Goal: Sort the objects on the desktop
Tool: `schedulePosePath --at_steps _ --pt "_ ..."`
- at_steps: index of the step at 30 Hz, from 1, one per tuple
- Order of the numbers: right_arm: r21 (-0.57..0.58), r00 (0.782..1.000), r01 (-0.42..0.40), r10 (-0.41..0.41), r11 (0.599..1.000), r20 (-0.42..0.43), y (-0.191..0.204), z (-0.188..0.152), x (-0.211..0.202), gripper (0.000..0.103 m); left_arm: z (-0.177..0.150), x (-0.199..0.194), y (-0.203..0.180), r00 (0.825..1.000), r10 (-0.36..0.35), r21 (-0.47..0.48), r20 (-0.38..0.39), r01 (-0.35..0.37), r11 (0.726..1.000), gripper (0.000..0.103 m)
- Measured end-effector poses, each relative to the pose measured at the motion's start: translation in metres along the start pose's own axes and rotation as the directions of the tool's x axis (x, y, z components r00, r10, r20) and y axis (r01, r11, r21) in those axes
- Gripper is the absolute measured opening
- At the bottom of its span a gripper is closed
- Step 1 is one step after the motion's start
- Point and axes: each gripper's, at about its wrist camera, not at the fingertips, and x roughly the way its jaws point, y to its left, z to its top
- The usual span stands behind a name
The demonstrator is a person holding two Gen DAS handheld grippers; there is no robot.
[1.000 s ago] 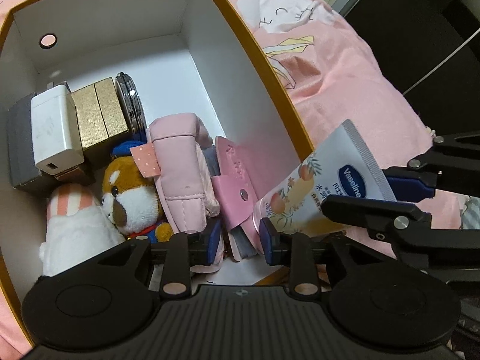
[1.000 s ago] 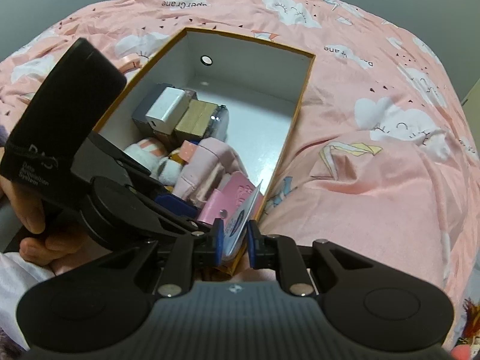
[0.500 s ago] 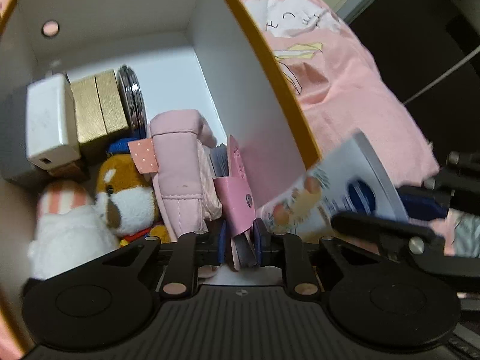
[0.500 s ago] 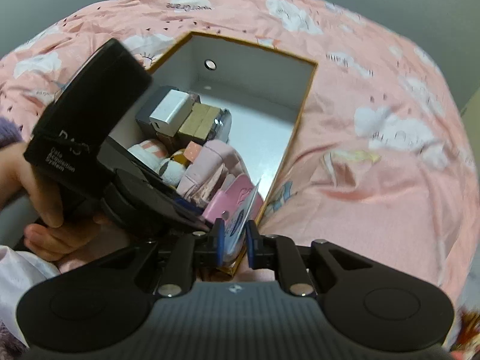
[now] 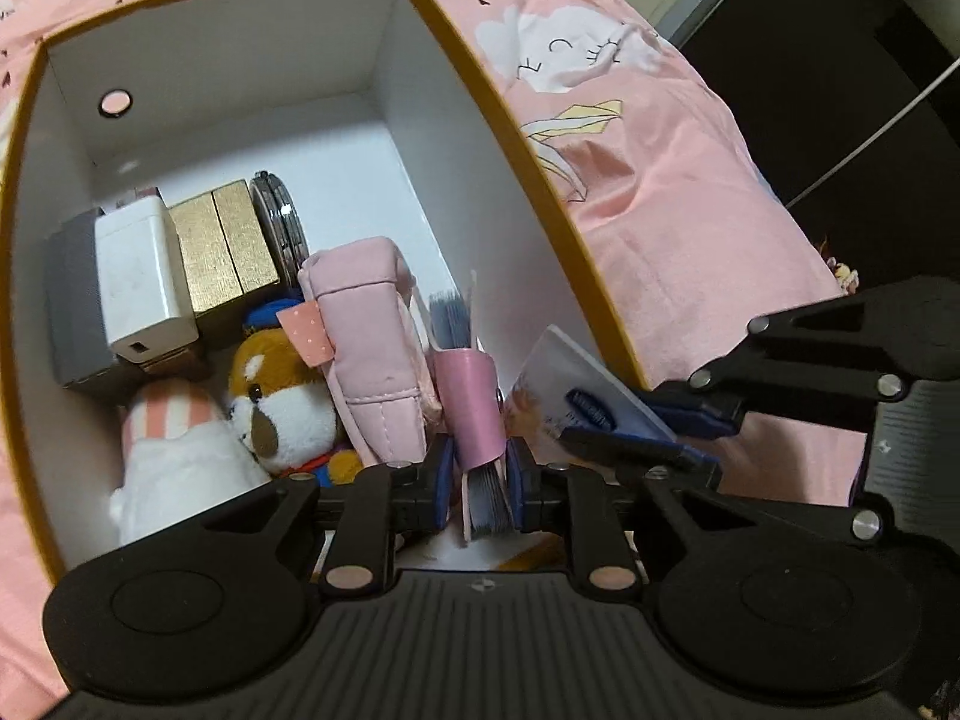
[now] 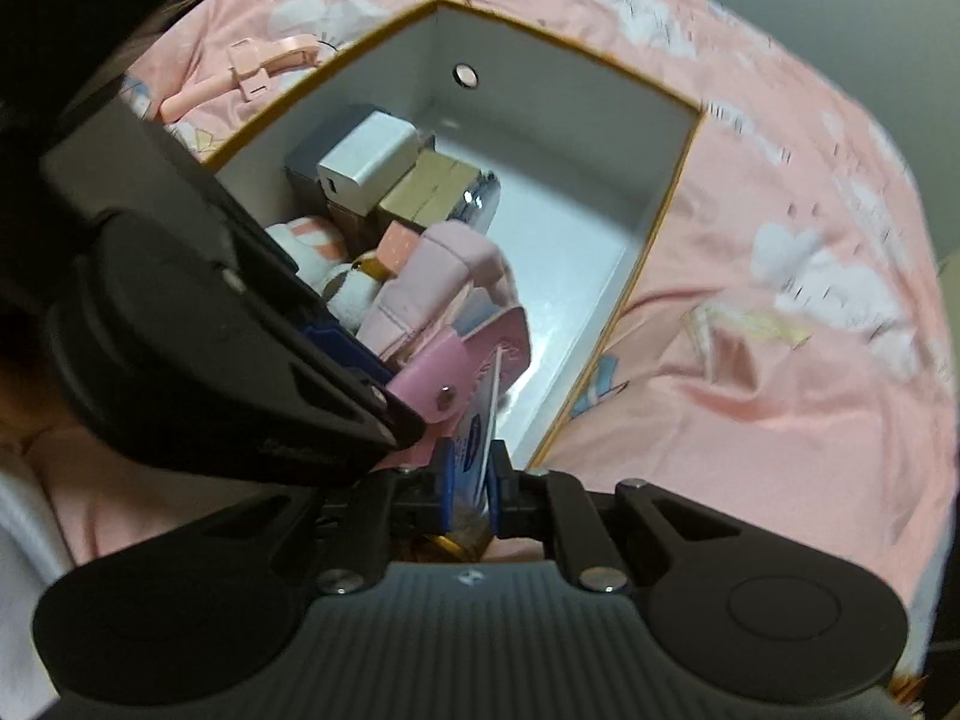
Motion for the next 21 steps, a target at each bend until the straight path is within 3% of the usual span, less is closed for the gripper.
schedulePosePath --at_steps 4,8,13,17,21 --pt "0.069 0.998 -0.056 0.056 0.996 -0.007 -0.013 -0.001 0.011 0.01 0.001 0.014 0.021 0.992 -0.128 -0.078 -0.011 0.127 0.989 0.022" --pt "0.07 0.995 -0.101 0.1 0.992 0.016 -0.015 -0.002 0.004 0.02 -0.001 0.006 0.026 0.985 -0.171 -0.112 0.014 0.171 0.979 0.024" --pt "0.104 0.991 -0.129 0.125 0.986 0.044 -0.024 -0.003 -0.011 0.021 -0.01 -0.032 0.026 0.98 -0.172 -0.08 0.099 0.18 0.981 0.039" --pt "0.111 0.991 -0.121 0.113 0.986 0.073 -0.025 -0.002 -0.024 0.021 -0.017 -0.046 0.033 0.984 -0.091 -0.1 0.154 0.107 0.989 0.039" --pt "0.116 0.99 -0.091 0.077 0.989 0.116 -0.031 0.003 -0.033 0.021 -0.016 -0.032 0.042 0.991 -0.05 -0.127 0.121 0.065 0.99 0.039"
